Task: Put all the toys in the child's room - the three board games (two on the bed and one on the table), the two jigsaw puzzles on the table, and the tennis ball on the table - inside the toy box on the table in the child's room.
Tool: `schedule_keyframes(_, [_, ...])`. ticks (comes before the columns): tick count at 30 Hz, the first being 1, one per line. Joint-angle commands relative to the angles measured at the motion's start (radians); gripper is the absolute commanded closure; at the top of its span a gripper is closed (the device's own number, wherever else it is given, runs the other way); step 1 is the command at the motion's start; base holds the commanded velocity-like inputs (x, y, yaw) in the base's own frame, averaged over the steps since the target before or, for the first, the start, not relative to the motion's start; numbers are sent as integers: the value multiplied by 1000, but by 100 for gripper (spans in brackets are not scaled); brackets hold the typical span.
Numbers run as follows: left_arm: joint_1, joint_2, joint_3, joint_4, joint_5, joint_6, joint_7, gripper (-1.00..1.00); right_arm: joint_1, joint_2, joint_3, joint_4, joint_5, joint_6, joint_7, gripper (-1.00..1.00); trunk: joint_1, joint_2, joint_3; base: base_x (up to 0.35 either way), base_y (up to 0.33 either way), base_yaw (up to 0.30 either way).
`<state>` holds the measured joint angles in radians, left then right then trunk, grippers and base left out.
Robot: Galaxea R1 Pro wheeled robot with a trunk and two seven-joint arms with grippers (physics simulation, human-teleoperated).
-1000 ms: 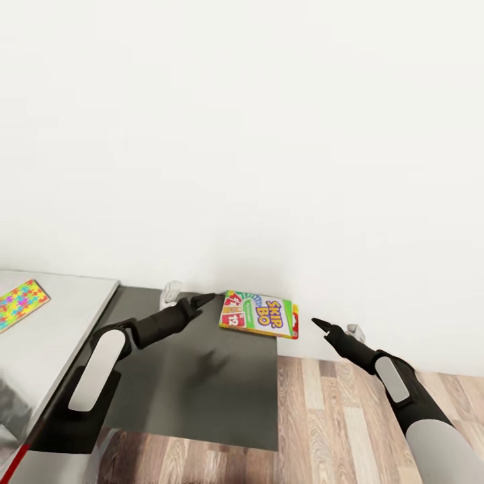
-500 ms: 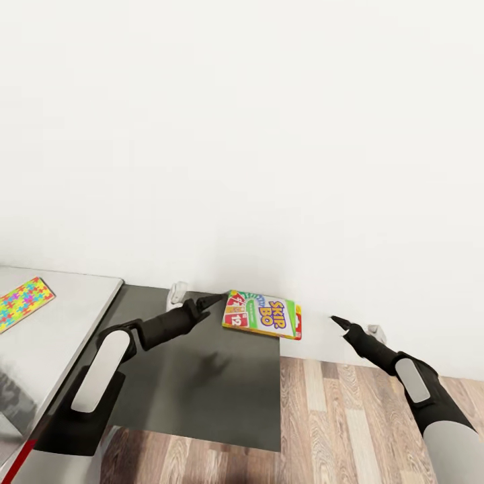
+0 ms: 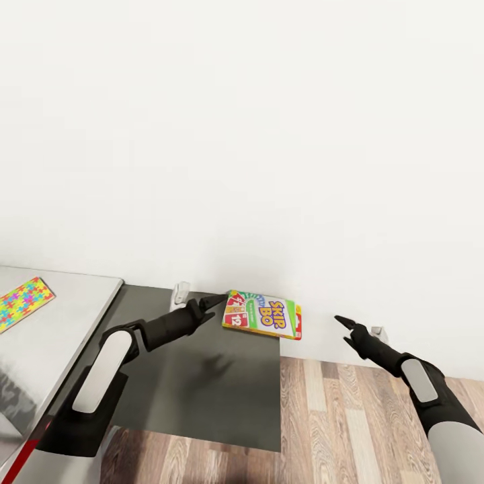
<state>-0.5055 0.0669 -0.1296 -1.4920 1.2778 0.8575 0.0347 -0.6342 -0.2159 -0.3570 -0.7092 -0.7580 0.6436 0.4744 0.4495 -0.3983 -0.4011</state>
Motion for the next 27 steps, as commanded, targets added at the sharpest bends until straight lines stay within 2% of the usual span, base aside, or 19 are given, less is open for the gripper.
schedule_keyframes(1, [-1,1,-2,-1,6,2,4,-100,-1,0,-3,0,-12,12,1,-100,4,-9,-5,0,0,0])
schedule_keyframes(9, [-1,1,-5,-1,9,2,5,-100,-1,0,-2,0,-68,27,3,-100,35,-65,-30,0,0,0])
schedule_keyframes(22, [-1,0,-8,0,9,2,6,-100,-1,4,0,0,-97,39,9,-100,85,-156,-70,0,0,0])
schedule_keyframes(27, [-1,0,-12,1,9,2,6,-100,-1,5,0,0,-117,79,11,-100,104,-191,-86,0,0,0])
